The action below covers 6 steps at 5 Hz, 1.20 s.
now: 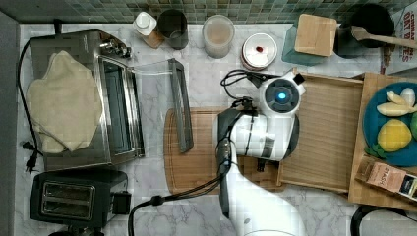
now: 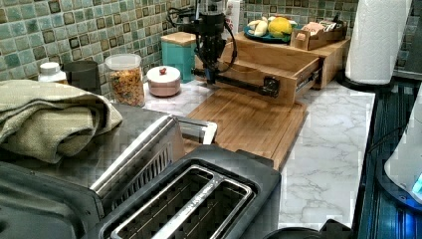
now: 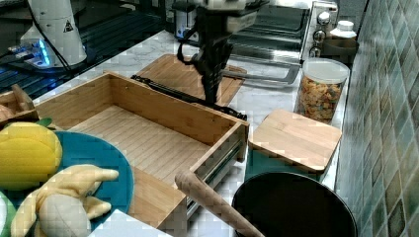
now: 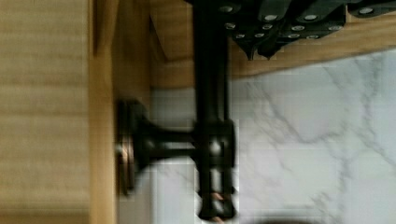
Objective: Close the drawer.
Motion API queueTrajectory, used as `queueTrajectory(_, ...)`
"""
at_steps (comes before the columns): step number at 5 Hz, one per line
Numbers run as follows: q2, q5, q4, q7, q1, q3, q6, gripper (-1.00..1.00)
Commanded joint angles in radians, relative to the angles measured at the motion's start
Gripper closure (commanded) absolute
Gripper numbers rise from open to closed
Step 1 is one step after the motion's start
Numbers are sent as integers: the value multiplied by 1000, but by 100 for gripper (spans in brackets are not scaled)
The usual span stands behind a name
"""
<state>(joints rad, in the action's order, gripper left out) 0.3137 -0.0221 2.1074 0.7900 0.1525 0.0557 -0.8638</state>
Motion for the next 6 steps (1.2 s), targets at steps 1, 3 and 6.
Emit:
queueTrajectory(1, 9, 27, -26, 119, 139, 39, 22, 100)
queueTrajectory(3, 87, -51, -131, 355, 220, 140, 65, 100)
queueTrajectory(6, 175, -78, -265, 485, 371, 257, 41, 100)
